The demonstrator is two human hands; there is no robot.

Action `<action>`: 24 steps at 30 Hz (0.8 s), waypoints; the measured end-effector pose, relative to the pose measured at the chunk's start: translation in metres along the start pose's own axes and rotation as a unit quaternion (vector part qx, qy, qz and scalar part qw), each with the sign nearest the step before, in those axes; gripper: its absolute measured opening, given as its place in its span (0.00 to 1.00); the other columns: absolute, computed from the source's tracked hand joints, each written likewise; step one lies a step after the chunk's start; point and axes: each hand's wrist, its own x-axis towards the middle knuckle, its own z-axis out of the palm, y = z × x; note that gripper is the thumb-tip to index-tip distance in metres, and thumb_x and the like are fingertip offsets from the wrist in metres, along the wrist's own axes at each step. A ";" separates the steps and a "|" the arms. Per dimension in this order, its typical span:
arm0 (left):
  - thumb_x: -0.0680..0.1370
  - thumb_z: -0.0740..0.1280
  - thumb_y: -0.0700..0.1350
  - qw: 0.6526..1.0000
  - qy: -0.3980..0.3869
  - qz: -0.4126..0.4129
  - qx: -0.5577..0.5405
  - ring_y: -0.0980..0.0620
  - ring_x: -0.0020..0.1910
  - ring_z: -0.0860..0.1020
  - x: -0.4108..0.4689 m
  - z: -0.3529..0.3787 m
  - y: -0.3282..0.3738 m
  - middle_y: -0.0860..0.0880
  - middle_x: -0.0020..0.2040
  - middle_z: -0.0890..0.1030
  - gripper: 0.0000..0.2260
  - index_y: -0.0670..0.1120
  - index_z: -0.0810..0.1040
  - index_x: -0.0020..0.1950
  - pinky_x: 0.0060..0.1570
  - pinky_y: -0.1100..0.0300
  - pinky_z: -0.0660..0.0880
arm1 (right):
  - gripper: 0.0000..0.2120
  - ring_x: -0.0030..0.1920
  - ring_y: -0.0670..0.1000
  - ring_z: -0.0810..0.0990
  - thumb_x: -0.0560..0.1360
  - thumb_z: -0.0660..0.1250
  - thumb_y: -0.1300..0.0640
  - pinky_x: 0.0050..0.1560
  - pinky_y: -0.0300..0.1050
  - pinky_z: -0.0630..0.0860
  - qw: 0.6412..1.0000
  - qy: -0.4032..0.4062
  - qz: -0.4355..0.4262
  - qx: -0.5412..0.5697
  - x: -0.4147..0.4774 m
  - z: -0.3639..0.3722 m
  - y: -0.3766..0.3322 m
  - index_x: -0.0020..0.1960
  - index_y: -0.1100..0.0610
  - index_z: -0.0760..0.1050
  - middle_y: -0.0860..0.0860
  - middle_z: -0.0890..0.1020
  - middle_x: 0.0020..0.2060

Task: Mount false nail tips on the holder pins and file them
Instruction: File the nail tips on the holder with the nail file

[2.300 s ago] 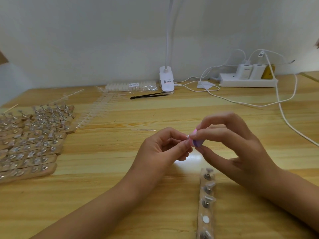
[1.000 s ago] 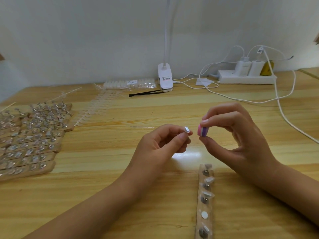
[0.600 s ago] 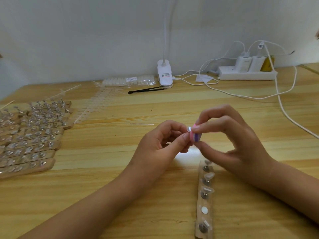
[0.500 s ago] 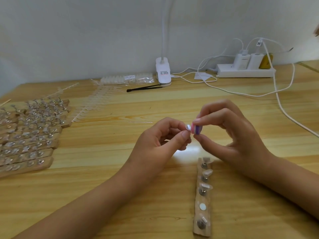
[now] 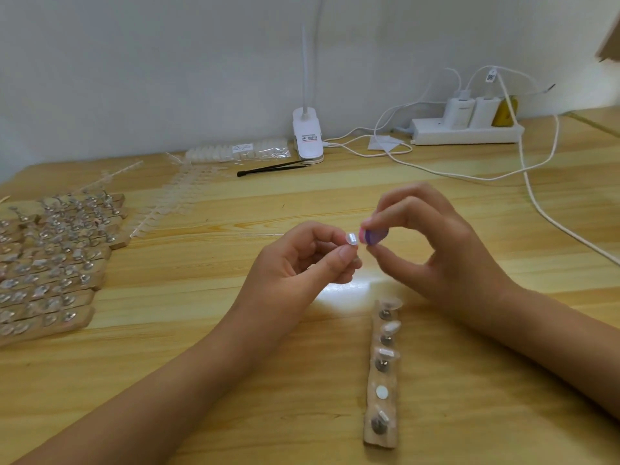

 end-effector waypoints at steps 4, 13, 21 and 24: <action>0.72 0.69 0.43 0.999 -0.003 -0.001 -0.049 0.53 0.44 0.84 -0.001 -0.001 0.013 0.48 0.41 0.85 0.05 0.47 0.81 0.47 0.45 0.65 0.79 | 0.10 0.52 0.53 0.80 0.74 0.71 0.63 0.55 0.49 0.80 0.990 0.036 0.091 0.099 0.003 -0.005 0.006 0.54 0.56 0.75 0.54 0.77 0.50; 0.71 0.72 0.54 0.983 -0.099 -0.009 0.153 0.56 0.38 0.77 -0.043 -0.015 0.021 0.52 0.40 0.79 0.03 0.57 0.81 0.42 0.39 0.65 0.74 | 0.09 0.54 0.52 0.80 0.75 0.71 0.57 0.55 0.41 0.80 0.975 0.038 0.164 0.143 0.003 -0.006 0.010 0.55 0.55 0.77 0.53 0.79 0.51; 0.69 0.74 0.60 0.947 -0.164 -0.005 0.276 0.57 0.41 0.73 -0.052 0.000 0.011 0.57 0.36 0.74 0.09 0.58 0.83 0.44 0.39 0.72 0.66 | 0.11 0.54 0.49 0.79 0.75 0.70 0.55 0.54 0.42 0.80 0.975 0.018 0.172 0.137 0.003 -0.006 0.012 0.55 0.55 0.77 0.49 0.79 0.52; 0.70 0.76 0.58 0.944 -0.165 -0.005 0.286 0.56 0.41 0.73 -0.053 0.003 0.010 0.59 0.35 0.74 0.08 0.57 0.85 0.45 0.39 0.71 0.66 | 0.11 0.54 0.49 0.79 0.75 0.70 0.54 0.54 0.44 0.81 0.975 0.016 0.172 0.138 0.003 -0.006 0.013 0.55 0.55 0.77 0.49 0.79 0.52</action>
